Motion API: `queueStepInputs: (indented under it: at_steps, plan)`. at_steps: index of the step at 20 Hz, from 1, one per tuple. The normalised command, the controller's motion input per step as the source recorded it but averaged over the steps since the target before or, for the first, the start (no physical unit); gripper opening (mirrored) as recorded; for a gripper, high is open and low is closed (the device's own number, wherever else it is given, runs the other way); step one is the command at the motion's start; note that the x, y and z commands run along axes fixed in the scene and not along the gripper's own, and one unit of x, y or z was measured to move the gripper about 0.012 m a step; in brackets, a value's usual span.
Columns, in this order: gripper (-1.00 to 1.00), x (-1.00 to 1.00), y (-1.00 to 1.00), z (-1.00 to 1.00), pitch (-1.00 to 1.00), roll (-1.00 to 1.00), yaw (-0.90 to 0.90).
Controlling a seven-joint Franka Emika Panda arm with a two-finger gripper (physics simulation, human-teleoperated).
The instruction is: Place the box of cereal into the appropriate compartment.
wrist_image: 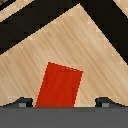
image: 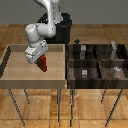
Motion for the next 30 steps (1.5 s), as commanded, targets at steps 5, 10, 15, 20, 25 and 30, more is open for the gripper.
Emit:
queueStepInputs:
  at_steps: [5,10,15,20,25,30]
  plan:
    - [-1.00,0.00,0.00,-0.60,0.00,0.00,0.00]
    - [-1.00,0.00,0.00,0.00,0.00,0.00,0.00]
    - [-1.00,0.00,0.00,0.20,0.00,0.00,0.00]
    - [-1.00,0.00,0.00,1.00,0.00,0.00,0.00]
    - [-1.00,-0.60,0.00,0.40,0.00,0.00,0.00]
    - [-1.00,-1.00,0.00,0.00,0.00,0.00,0.00]
